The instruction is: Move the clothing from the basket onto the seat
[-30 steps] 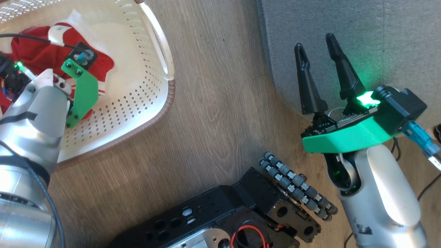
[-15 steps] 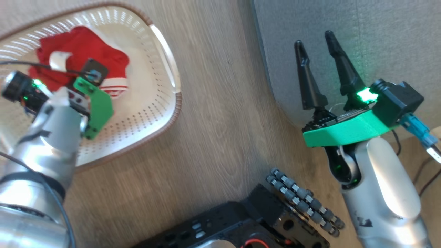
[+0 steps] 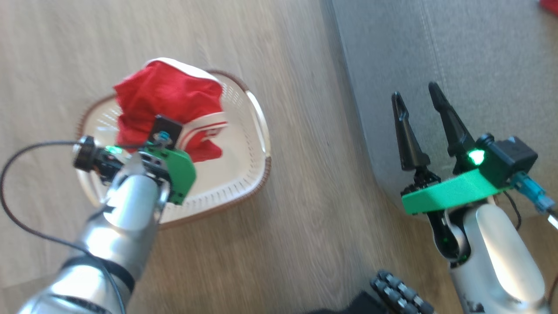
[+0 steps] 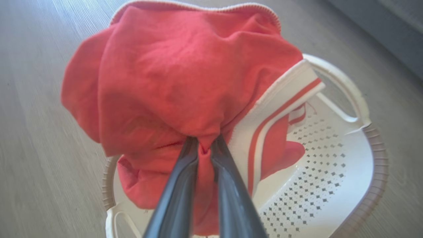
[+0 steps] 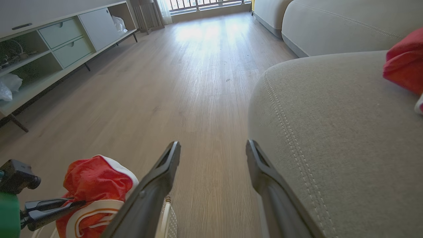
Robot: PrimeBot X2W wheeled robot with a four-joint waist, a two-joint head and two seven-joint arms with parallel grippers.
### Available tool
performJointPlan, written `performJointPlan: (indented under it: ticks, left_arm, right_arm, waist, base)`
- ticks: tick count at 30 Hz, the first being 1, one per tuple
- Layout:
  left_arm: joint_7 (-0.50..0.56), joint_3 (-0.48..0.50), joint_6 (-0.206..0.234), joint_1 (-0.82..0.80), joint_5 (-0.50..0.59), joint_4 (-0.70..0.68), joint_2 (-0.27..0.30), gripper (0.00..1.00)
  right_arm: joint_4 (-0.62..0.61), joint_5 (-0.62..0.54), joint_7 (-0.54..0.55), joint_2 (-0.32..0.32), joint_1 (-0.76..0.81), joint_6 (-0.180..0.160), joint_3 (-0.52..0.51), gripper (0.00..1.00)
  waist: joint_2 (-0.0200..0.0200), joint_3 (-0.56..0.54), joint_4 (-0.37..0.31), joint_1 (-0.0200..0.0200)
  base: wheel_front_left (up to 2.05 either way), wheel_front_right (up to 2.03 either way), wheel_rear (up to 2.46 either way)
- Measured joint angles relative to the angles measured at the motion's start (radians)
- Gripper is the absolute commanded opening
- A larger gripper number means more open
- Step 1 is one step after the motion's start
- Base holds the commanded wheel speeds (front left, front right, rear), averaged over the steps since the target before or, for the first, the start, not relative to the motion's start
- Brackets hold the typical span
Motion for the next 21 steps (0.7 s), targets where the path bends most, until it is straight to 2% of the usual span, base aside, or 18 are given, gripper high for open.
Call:
performJointPlan:
  ticks: [12, 21]
  left_arm:
    - [0.0, 0.061, 0.022, 0.326, -0.047, -0.525, -0.026, 0.0]
    - [-0.001, 0.137, 0.023, 0.509, -0.051, -0.835, -0.034, 0.0]
  right_arm:
    - [0.01, -0.009, 0.0, -0.021, 0.148, 0.0, -0.008, 1.0]
    - [0.021, -0.017, 0.001, -0.021, 0.247, 0.0, -0.01, 1.0]
  waist:
    - [0.0, -0.271, 0.117, -0.0001]
    - [0.0, -0.453, 0.204, -0.0001]
  base:
    - [0.0, 0.0, 0.0]
    - [0.0, 0.0, 0.0]
